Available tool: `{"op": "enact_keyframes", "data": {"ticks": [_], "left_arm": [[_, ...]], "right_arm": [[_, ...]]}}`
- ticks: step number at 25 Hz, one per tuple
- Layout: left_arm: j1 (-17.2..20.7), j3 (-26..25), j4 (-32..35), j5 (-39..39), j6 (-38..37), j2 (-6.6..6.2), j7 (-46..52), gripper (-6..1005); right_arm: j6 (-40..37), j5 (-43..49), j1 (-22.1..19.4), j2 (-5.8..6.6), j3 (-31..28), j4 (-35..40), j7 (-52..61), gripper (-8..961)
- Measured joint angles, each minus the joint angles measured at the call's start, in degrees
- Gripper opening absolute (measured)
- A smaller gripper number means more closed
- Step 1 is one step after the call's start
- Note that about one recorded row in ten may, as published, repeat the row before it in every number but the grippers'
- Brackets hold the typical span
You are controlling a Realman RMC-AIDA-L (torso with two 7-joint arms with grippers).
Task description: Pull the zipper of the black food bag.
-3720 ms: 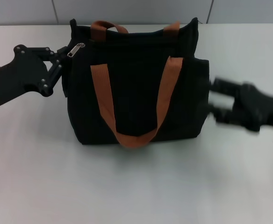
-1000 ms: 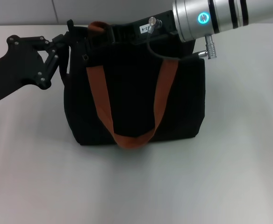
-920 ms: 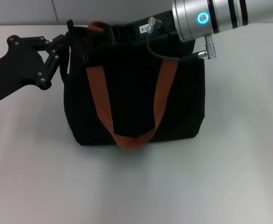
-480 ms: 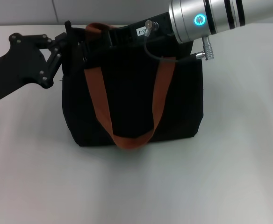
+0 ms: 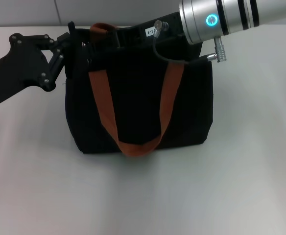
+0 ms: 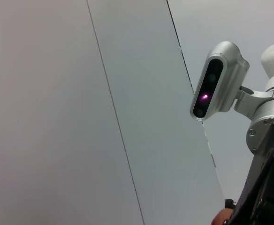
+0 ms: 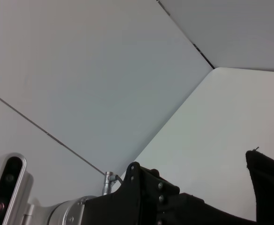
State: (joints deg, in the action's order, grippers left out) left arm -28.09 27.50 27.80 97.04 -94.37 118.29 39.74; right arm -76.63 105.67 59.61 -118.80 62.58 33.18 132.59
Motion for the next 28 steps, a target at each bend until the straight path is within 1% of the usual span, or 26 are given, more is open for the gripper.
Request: {"op": "enact_keyframes", "data": {"ticks": [6, 8, 10, 21, 28], "left_arm": [[-0.5, 0.3, -0.1, 0.0, -0.2, 0.12, 0.0, 36], [-1.6, 1.1, -0.1, 0.1, -0.7, 0.28, 0.1, 36], [-1.8, 1.8, -0.1, -0.1, -0.5, 0.22, 0.2, 36], [0.2, 1.1, 0.1, -0.7, -0.5, 0.04, 0.1, 37], [-0.5, 1.2, -0.1, -0.9, -0.7, 0.08, 0.1, 38]], "right_arm": [[0.4, 0.0, 0.0, -0.02, 0.0, 0.0, 0.0, 401], [0.4, 0.0, -0.1, -0.04, 0.0, 0.1, 0.0, 399], [0.4, 0.0, -0.1, -0.04, 0.0, 0.0, 0.0, 397], [0.6, 0.4, -0.3, -0.03, 0.1, 0.0, 0.1, 385], [0.7, 0.5, 0.0, -0.05, 0.5, 0.3, -0.3, 378]]}}
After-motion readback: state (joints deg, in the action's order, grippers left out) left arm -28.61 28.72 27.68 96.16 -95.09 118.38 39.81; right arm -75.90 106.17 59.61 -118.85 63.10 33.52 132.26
